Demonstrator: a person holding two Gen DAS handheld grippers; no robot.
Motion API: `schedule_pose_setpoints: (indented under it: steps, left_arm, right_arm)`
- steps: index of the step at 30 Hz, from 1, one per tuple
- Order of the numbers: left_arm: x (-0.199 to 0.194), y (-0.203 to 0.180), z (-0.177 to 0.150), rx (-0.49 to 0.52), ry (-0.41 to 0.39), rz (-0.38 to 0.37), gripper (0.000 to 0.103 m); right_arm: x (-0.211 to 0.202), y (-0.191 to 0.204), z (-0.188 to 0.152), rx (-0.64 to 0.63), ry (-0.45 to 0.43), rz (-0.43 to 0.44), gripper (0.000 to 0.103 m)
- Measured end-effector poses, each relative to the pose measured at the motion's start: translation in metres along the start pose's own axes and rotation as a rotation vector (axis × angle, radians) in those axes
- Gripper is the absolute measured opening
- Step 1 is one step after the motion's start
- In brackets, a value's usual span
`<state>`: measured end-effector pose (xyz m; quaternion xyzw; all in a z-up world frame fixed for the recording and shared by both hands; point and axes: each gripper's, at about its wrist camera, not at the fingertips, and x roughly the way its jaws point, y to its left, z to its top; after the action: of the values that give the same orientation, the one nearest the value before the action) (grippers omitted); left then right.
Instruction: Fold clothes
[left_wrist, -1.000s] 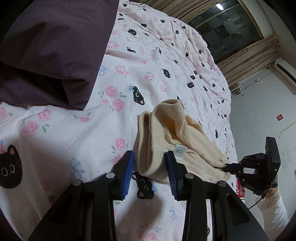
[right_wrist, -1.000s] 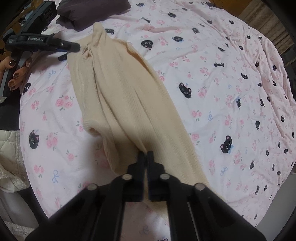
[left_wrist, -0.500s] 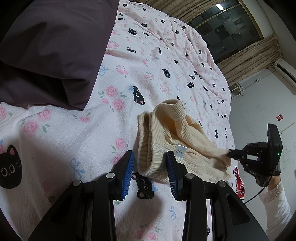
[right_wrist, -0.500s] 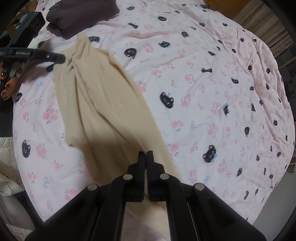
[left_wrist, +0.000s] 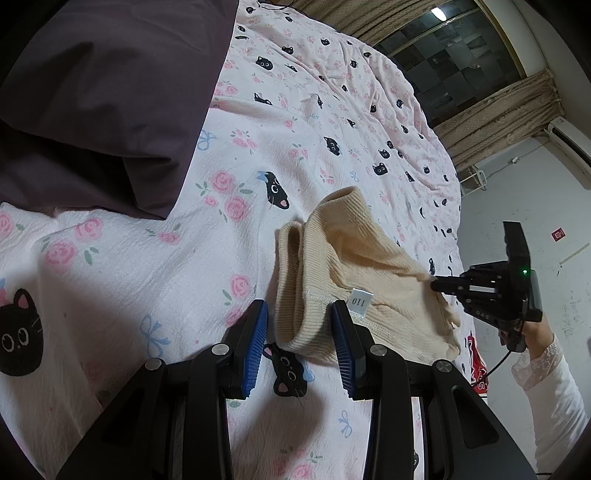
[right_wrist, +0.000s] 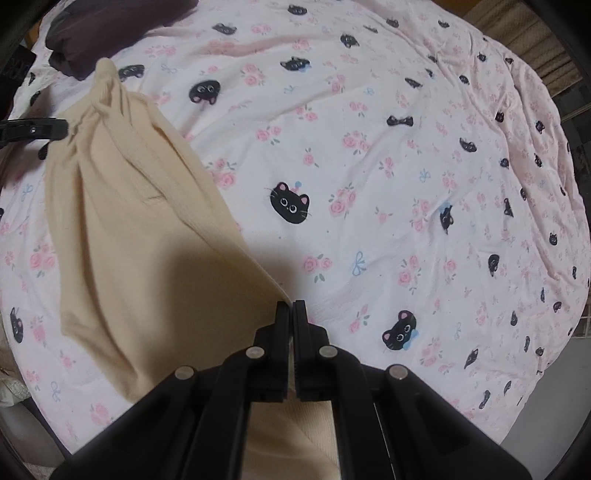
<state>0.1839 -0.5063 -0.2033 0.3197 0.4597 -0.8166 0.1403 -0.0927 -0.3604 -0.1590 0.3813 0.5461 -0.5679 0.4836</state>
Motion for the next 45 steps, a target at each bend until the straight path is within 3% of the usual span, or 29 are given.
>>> schedule_pose_setpoints:
  steps: [6, 13, 18, 24, 33, 45]
  left_arm:
    - [0.001, 0.000, 0.001, -0.002, 0.001, -0.003, 0.031]
    - [0.000, 0.000, -0.001, -0.004, 0.000, -0.006, 0.031]
    - [0.000, 0.001, 0.000, -0.005, 0.000, -0.006, 0.031]
    - [0.000, 0.001, 0.000, -0.004, -0.001, -0.007, 0.031]
    - [0.000, 0.000, 0.001, 0.009, -0.003, -0.001, 0.031]
    - [-0.003, -0.002, -0.004, 0.044, -0.007, 0.030, 0.032]
  right_arm:
    - [0.018, -0.004, 0.003, 0.020, 0.028, 0.002, 0.007]
    - [0.019, -0.013, 0.004, 0.049, 0.032, -0.039, 0.028]
    - [-0.009, -0.014, 0.012, 0.068, -0.055, -0.101, 0.032]
    - [-0.060, 0.018, 0.044, 0.003, -0.229, 0.055, 0.032]
    - [-0.060, 0.085, 0.096, -0.161, -0.259, 0.149, 0.032]
    - [-0.033, 0.106, 0.142, -0.153, -0.226, 0.309, 0.029]
